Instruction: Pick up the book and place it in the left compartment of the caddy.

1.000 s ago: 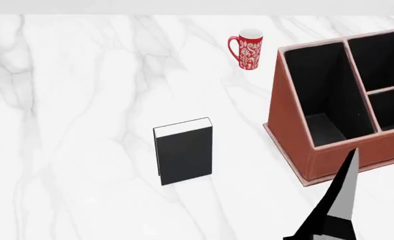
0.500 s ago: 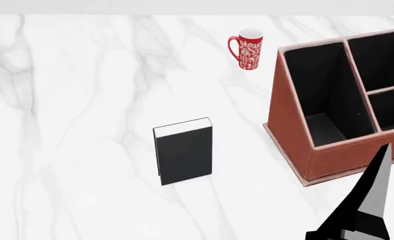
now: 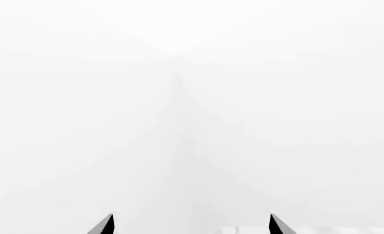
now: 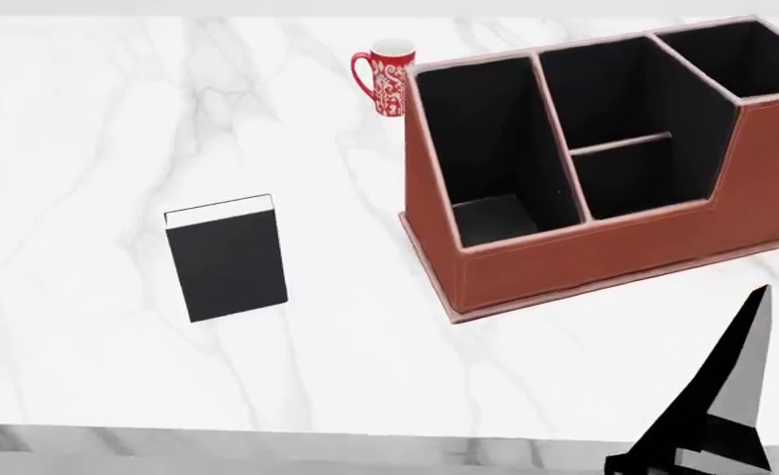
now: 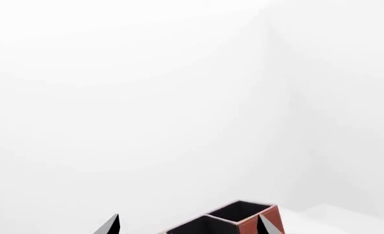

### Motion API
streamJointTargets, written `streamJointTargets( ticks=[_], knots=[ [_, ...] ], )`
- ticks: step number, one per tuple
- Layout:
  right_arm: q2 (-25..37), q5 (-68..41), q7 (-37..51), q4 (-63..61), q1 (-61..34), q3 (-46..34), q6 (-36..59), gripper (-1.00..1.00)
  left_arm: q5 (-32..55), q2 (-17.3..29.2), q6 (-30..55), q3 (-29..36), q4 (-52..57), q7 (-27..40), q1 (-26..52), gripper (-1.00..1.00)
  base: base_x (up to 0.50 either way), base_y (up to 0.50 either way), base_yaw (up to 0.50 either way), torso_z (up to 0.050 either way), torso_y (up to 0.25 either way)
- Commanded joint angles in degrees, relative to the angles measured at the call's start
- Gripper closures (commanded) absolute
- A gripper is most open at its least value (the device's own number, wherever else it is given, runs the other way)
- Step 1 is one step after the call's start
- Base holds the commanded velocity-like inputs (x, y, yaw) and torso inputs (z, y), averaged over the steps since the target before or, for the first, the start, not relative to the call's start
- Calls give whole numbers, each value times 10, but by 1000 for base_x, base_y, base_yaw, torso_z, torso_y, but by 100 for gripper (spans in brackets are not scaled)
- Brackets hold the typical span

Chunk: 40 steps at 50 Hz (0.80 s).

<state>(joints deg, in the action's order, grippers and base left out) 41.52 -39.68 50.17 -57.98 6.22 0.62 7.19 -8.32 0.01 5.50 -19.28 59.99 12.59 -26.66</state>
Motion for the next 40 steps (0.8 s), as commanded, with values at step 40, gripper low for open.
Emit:
streamJointTargets(
  ticks=[40],
  knots=[
    [41, 41, 8, -11, -10, -76, -35, -100, -7, 0, 8, 6, 0, -7, 8, -100, 350, 0, 0, 0, 0]
  ],
)
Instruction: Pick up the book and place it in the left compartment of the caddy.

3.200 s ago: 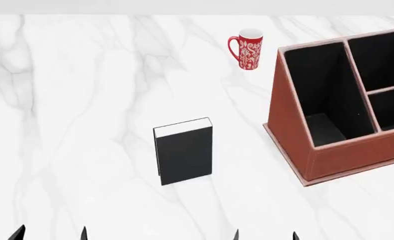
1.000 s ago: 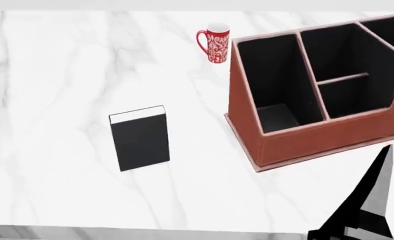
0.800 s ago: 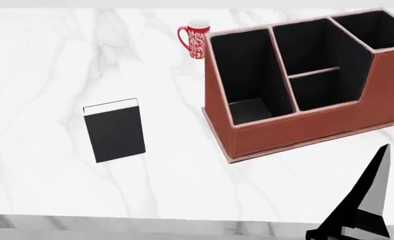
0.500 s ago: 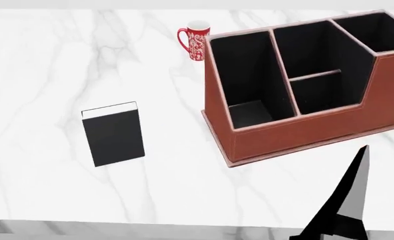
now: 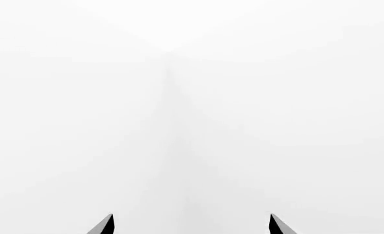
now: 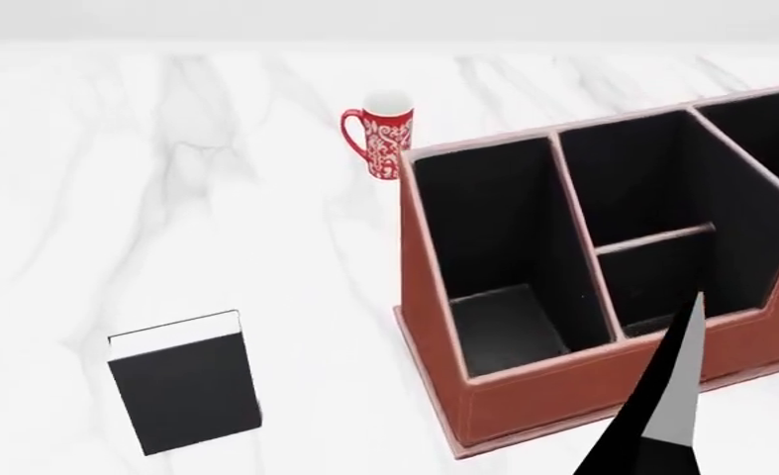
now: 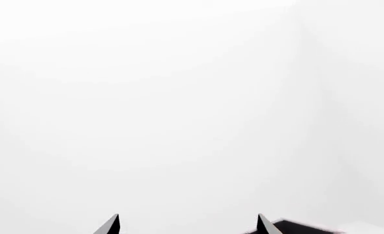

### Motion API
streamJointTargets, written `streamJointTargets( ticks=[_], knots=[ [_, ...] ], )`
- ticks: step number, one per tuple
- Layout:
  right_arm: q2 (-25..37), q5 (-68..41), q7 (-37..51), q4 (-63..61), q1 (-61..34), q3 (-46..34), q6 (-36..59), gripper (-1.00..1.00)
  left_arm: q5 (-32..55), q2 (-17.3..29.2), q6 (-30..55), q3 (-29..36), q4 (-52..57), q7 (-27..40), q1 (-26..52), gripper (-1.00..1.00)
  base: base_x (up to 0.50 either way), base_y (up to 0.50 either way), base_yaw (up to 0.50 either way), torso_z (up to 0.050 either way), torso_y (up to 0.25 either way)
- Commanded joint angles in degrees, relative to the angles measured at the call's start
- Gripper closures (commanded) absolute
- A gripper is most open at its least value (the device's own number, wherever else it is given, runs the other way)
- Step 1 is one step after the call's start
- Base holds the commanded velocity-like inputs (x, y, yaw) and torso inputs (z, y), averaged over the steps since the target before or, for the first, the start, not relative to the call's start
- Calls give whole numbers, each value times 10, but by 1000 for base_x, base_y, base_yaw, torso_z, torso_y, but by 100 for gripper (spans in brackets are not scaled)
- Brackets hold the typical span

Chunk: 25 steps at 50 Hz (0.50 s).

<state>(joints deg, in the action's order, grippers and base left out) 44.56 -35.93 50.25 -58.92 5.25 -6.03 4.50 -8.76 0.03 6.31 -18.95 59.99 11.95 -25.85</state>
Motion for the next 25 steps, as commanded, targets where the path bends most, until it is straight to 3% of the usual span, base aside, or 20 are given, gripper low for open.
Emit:
streamJointTargets(
  ticks=[1, 25],
  knots=[
    [12, 4, 9, -3, -1, -11, -8, -100, -3, 0, 0, 2, 0, -1, 1, -100, 500, 0, 0, 0, 0],
    [47, -1, 60, -3, -21, -40, -17, -100, 0, 0, 2, 0, 0, -3, 2, -100, 490, 0, 0, 0, 1]
  ],
)
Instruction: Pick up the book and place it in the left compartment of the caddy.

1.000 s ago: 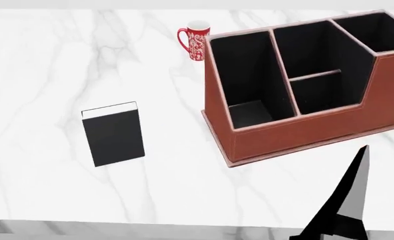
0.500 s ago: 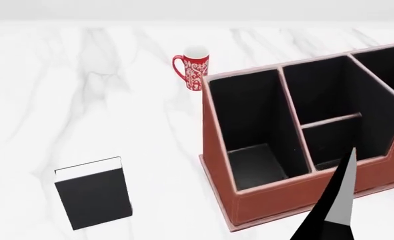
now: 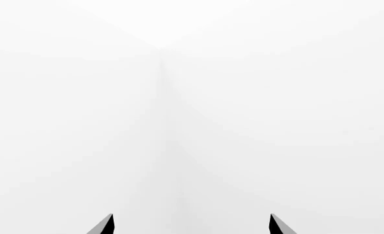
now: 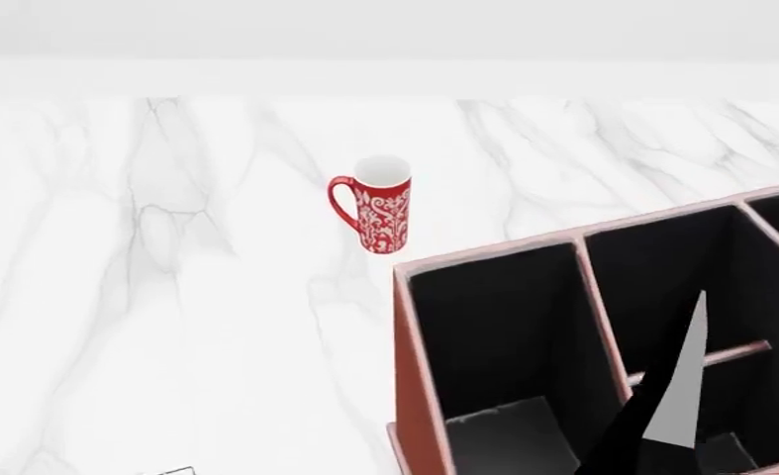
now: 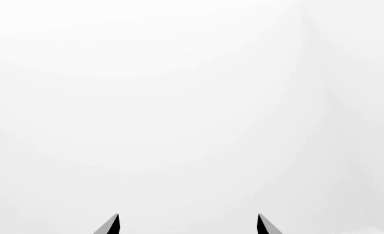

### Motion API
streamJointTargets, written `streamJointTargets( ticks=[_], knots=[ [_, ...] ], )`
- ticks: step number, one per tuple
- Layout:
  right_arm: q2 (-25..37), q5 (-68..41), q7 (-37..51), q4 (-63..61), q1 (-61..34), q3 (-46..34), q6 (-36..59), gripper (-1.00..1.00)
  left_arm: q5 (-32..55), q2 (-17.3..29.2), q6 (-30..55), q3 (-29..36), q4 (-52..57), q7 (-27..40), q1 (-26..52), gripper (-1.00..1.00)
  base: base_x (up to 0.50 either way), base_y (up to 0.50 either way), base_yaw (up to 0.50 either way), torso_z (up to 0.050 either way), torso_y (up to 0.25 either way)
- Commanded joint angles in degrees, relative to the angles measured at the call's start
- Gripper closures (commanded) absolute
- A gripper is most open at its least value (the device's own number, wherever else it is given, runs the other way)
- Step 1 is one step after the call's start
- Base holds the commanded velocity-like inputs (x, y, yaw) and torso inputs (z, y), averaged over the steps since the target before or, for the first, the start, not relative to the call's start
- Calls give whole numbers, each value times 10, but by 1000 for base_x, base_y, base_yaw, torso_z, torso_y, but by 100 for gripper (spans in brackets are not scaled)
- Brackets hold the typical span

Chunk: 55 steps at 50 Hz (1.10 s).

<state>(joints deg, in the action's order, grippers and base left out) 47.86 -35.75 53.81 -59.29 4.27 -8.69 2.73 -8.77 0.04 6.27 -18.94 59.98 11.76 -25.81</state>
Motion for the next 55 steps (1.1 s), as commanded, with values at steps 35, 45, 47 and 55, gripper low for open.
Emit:
streamJointTargets(
  ticks=[35, 45, 47, 55],
  knots=[
    [43, 11, 62, -1, -7, -31, -56, -100, -8, 0, 11, 7, 0, -4, 9, -100, 84, 0, 0, 0, 1],
    [105, 8, 125, -6, -61, -88, -53, -100, -7, 0, 16, 8, 0, -5, 12, -100, 0, 0, 0, 0, 0],
    [133, -2, 153, -7, -93, -116, -51, -100, -8, 0, 18, 8, 0, -6, 14, -100, 0, 0, 0, 0, 0],
    [261, -77, 256, -7, -370, -369, -83, -100, -6, 0, 25, 7, 0, -8, 18, -100, 0, 0, 0, 0, 0]
  ],
)
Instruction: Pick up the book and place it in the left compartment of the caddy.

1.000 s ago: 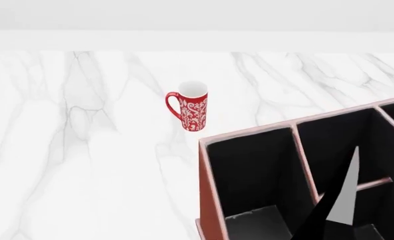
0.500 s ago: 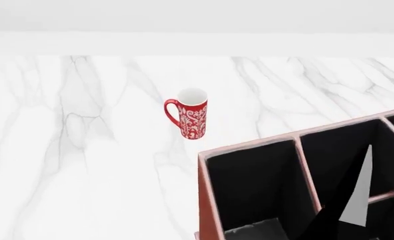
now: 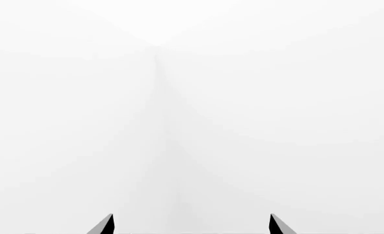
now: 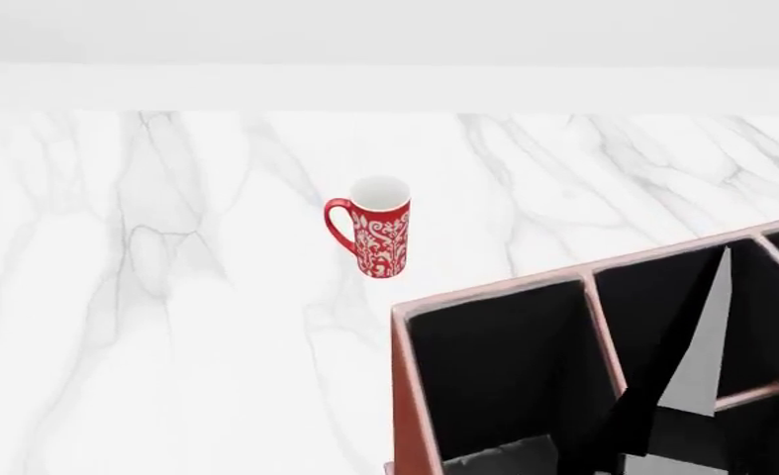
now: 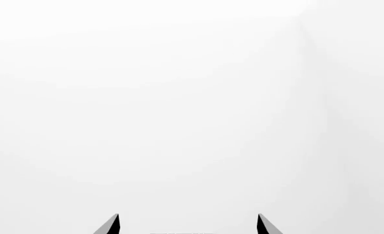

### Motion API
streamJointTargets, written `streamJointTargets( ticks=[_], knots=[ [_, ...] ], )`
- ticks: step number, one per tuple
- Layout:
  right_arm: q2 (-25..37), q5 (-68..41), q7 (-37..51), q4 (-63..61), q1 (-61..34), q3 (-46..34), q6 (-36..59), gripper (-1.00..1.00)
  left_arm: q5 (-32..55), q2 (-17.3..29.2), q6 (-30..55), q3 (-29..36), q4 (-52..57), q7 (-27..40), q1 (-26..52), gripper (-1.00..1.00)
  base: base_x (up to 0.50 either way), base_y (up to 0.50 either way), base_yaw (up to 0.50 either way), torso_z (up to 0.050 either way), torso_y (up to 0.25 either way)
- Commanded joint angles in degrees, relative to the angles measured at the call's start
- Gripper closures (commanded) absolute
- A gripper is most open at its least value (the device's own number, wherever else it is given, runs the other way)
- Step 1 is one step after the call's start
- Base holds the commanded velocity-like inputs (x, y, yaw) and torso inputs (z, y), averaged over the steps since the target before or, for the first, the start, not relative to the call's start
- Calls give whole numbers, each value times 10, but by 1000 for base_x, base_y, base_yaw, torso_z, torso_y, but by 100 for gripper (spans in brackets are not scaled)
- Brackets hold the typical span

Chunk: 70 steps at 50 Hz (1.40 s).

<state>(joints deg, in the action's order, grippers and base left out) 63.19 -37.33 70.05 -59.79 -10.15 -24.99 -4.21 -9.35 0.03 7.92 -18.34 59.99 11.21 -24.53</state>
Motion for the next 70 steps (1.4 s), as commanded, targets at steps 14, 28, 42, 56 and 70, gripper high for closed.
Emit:
streamJointTargets(
  ticks=[14, 28, 42, 56, 70],
  knots=[
    [113, -175, 144, -2, -634, -557, 21, -100, 2, 0, 8, 0, 0, 0, 3, -100, 0, 0, 0, 0, 0],
    [77, -292, 160, 2, -914, -785, 35, -100, 1, 0, 8, 0, 0, 1, 2, -100, 0, 0, 0, 0, 0],
    [63, -404, 71, 37, -990, -786, 140, -100, 7, 0, 9, -3, 0, 1, 3, -100, 0, 0, 0, 0, 0],
    [36, -458, -17, 93, -1035, -765, 169, -100, 6, 0, 11, -3, 0, 1, 3, -100, 0, 0, 0, 0, 0],
    [-16, -434, -127, 170, -1019, -765, 163, -100, 6, 0, 14, -4, 0, 0, 6, -100, 0, 0, 0, 0, 0]
  ],
)
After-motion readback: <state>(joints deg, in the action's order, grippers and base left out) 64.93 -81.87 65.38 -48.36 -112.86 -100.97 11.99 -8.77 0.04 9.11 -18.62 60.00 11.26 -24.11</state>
